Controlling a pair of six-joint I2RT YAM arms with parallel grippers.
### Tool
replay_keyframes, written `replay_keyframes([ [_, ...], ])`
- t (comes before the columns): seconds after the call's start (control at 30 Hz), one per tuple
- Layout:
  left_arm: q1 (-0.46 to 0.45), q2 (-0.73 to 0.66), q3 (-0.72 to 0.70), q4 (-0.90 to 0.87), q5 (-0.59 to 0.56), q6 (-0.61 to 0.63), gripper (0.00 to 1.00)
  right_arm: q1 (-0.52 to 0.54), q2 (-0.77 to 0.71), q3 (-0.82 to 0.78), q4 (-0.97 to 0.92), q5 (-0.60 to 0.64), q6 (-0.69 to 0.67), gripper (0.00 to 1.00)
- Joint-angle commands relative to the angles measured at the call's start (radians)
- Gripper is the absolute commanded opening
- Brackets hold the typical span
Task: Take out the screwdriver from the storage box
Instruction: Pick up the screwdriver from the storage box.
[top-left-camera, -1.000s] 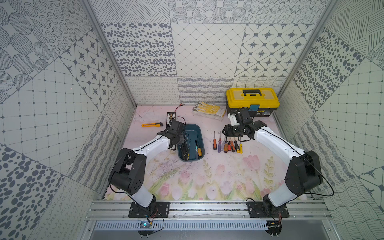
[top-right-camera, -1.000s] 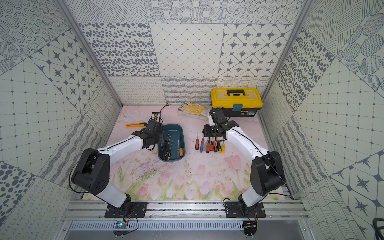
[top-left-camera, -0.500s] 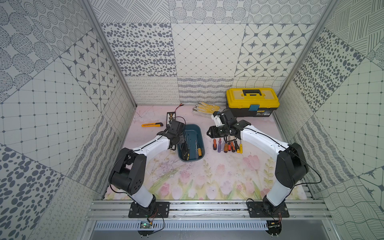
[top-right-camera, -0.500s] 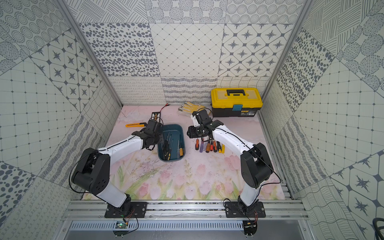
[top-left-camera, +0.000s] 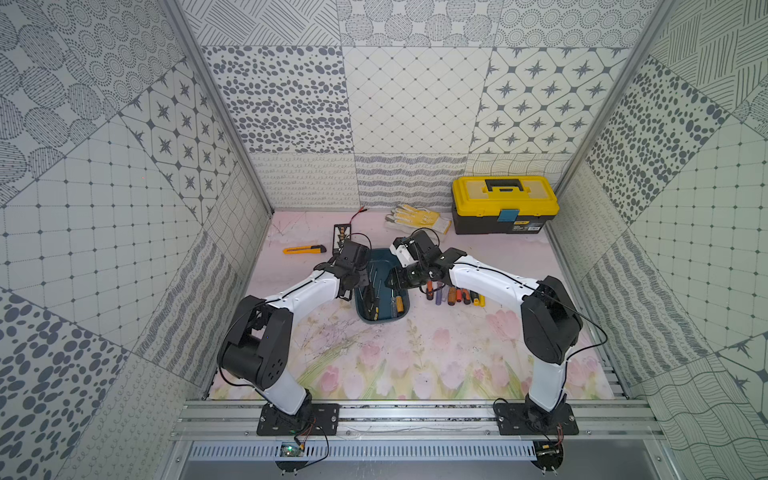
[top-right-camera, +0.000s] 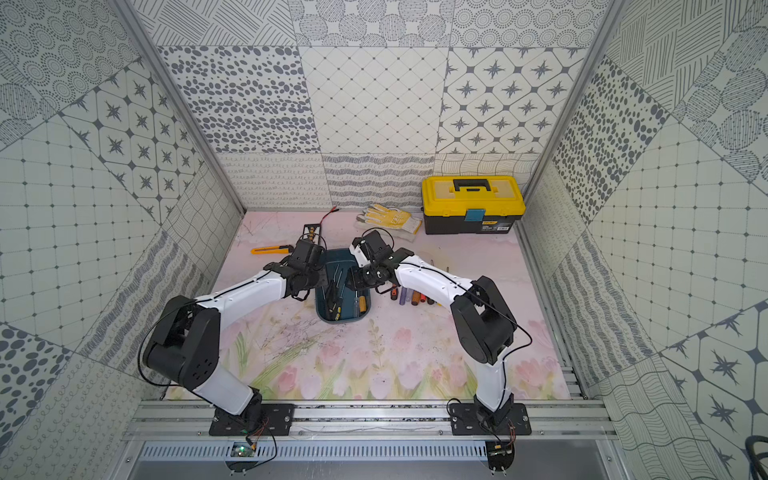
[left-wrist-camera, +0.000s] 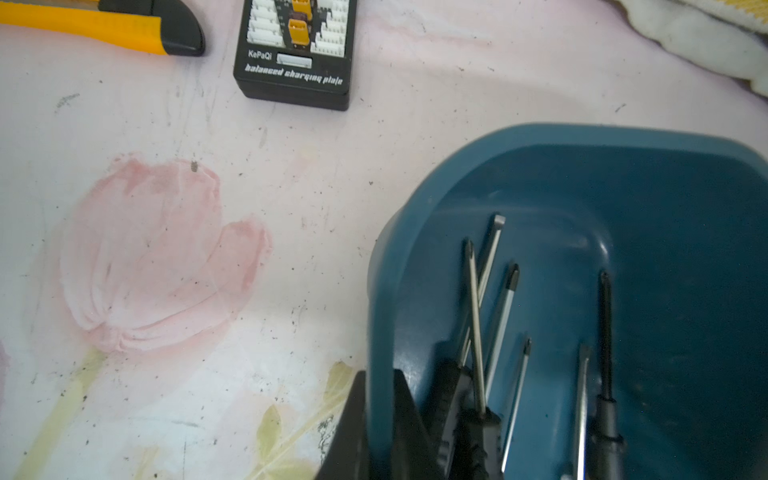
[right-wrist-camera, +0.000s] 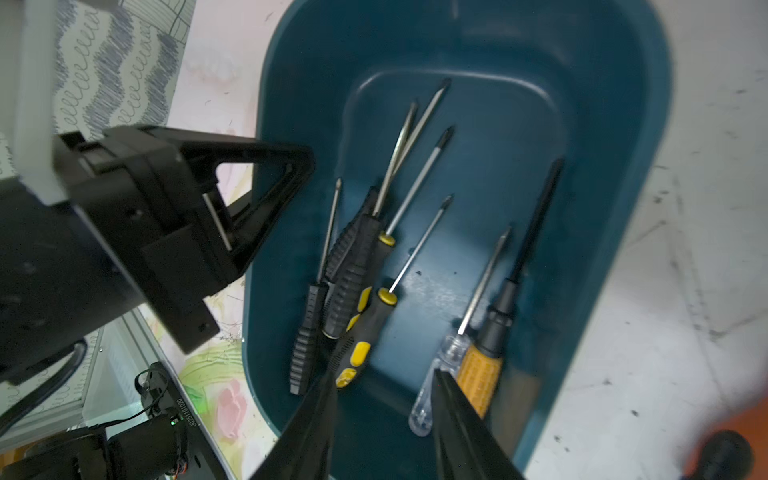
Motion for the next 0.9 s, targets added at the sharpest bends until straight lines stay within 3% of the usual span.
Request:
replay_keyframes([
  [0.0, 0.002, -0.013, 0.010, 0.078, 0.021, -0.005, 0.00, 0.024, 0.048, 0.044, 0.043, -0.022, 0.027, 0.42],
  [0.87, 0.002, -0.022, -0.004, 0.080, 0.016, -0.007, 0.00, 0.054, 0.269, 0.197, 0.047, -0.071, 0.062, 0.43],
])
